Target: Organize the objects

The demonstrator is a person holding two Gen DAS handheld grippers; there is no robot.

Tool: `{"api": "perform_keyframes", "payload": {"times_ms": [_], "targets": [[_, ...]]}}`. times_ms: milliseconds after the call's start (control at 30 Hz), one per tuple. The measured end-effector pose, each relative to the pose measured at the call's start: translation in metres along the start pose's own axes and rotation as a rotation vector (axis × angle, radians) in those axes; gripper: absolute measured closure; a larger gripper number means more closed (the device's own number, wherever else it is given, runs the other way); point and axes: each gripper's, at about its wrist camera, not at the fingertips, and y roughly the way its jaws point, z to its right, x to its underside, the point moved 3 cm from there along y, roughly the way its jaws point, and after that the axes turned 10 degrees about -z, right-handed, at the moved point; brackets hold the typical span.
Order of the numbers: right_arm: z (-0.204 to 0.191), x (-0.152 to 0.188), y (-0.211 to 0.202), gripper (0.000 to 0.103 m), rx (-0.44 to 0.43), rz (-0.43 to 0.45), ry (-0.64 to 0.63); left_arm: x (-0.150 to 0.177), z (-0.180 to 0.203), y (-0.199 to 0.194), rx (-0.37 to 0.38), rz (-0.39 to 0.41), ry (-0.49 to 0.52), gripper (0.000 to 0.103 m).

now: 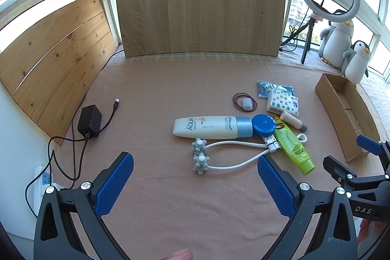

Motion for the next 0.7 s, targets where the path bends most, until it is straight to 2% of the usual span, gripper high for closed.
{"api": "perform_keyframes", "payload": {"times_ms": [367, 700], "targets": [[-0.001, -0.001, 0.001, 0.0, -0.003, -0.004, -0.004, 0.0, -0.003, 0.002, -0.005, -0.004, -0.012, 0.0], [-0.024, -0.005, 0.029, 0.0, -0.061, -0.034, -0.06, 0.004, -0.045, 0.019, -0.044, -0.038, -0.094, 0.0]]}}
